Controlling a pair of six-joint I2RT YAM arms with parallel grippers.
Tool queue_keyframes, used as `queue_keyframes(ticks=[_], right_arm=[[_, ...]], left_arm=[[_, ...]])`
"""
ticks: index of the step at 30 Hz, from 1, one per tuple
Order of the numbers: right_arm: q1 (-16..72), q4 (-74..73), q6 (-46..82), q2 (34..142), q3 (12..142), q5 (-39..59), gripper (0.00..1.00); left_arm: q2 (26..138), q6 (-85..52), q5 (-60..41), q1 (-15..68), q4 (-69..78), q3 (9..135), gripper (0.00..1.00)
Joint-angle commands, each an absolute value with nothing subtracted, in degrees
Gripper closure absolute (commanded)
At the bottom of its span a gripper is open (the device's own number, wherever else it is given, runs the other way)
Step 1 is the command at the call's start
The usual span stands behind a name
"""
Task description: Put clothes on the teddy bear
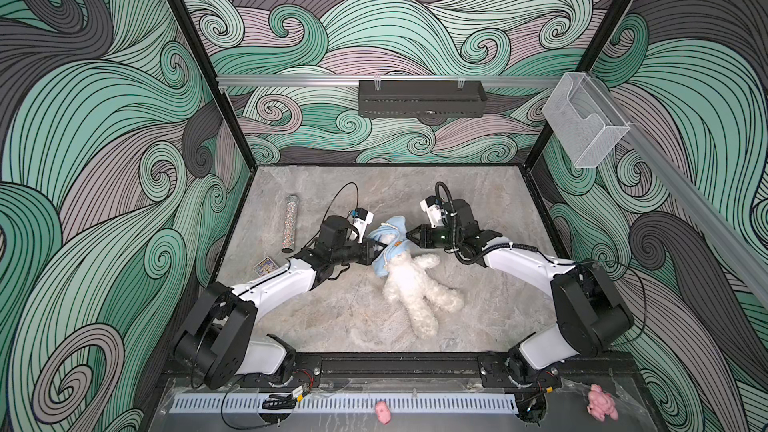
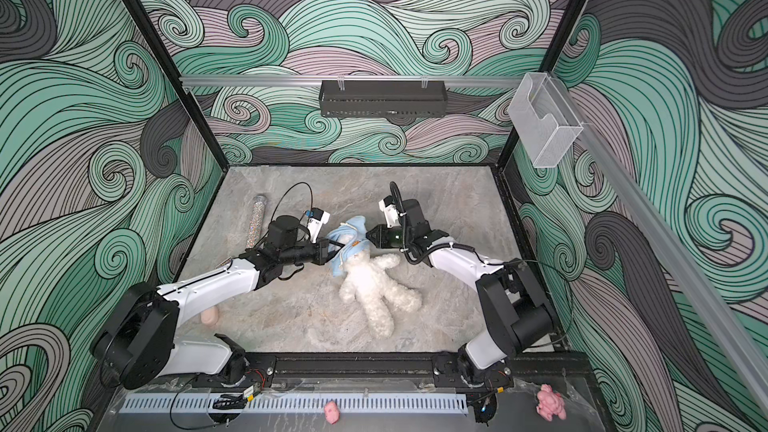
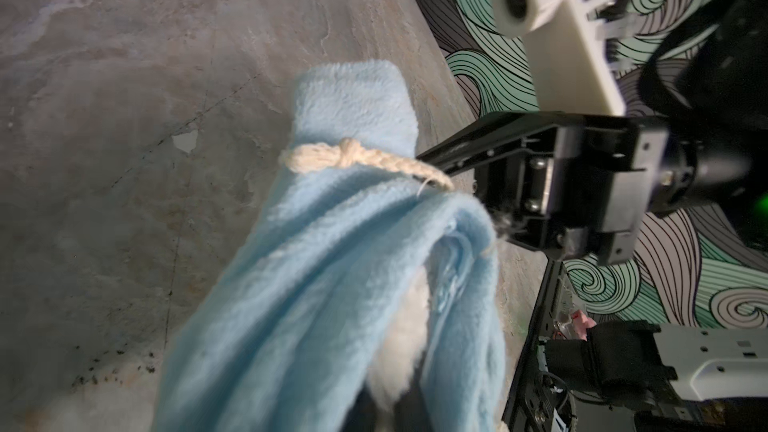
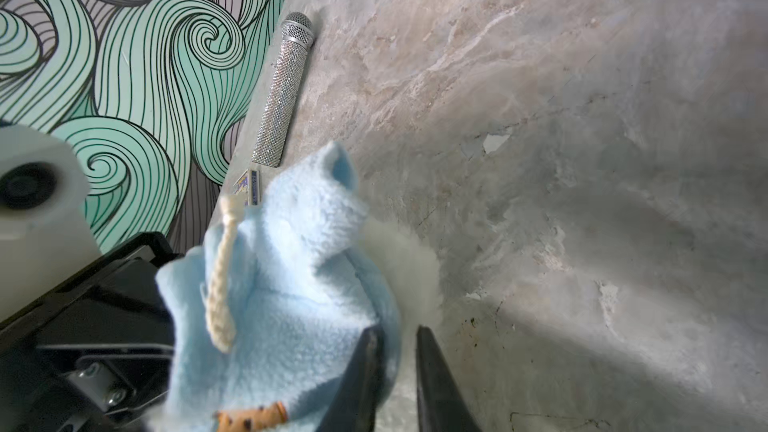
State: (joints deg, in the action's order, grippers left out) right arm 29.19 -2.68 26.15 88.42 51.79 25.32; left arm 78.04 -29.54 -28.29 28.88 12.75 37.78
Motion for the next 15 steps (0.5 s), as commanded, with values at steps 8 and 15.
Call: queue_keyframes(ticks=[8, 15], right_arm=[[38.6, 3.6, 13.8, 80.7, 49.6, 10.5, 0.52], [41.8, -5.6, 19.8, 85.9, 44.9, 10.8, 0.54]], left_arm=[[76.5, -54.1, -18.6, 28.5, 19.8, 33.4, 1.0], [77.8, -56.3, -22.7, 29.0, 21.7, 30.2, 1.0]])
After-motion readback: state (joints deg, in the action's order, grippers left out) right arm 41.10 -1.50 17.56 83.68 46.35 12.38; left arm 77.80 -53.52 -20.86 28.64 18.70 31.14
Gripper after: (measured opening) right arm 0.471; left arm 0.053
